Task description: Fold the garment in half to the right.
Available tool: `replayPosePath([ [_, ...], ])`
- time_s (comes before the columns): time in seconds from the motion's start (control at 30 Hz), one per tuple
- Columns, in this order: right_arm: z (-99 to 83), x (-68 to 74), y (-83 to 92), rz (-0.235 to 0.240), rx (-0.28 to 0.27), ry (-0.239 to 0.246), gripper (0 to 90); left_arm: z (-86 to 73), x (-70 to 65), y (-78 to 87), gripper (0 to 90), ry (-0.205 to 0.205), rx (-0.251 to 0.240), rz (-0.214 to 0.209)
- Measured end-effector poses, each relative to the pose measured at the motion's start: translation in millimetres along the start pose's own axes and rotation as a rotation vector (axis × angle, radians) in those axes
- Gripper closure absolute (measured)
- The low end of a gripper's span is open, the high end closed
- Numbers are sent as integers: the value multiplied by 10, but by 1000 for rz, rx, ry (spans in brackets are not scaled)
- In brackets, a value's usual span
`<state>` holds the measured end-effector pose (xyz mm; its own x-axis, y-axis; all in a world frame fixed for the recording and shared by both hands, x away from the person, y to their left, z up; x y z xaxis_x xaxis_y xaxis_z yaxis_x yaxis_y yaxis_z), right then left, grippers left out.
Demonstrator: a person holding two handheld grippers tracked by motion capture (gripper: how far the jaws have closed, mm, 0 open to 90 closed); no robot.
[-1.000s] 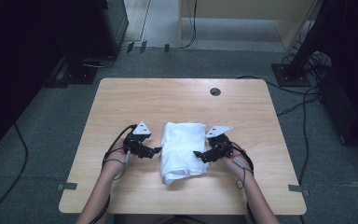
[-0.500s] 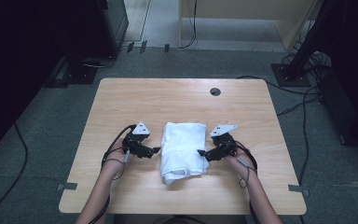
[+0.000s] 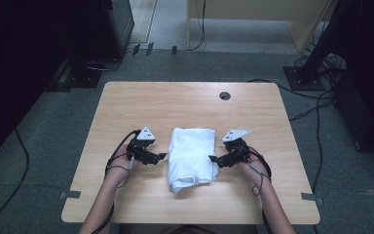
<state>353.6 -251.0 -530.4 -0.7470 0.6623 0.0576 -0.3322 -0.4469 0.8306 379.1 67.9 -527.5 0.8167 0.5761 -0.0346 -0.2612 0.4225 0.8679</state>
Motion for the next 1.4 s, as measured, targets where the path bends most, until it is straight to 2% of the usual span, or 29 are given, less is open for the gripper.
replayPosePath([
  [0.9, -68, -78, -12, -7, 20, -9, 106, -12, 16, 9, 191, 1, 1, 5],
  [1.4, -122, -162, 10, -15, 16, -16, 106, -43, 67, 14, 191, 19, -5, 11],
])
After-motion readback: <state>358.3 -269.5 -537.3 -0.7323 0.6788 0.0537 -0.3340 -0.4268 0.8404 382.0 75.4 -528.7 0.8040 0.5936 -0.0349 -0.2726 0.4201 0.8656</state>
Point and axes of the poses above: each handheld gripper's, and its own axes: y roughly backward along the jaws, z roughly out of its top, x roughly to its left, the point moved 3 cm from there along -y, roughly forward along the jaws, and after that the axes turned 14 degrees about x, right-handed, at the moved point
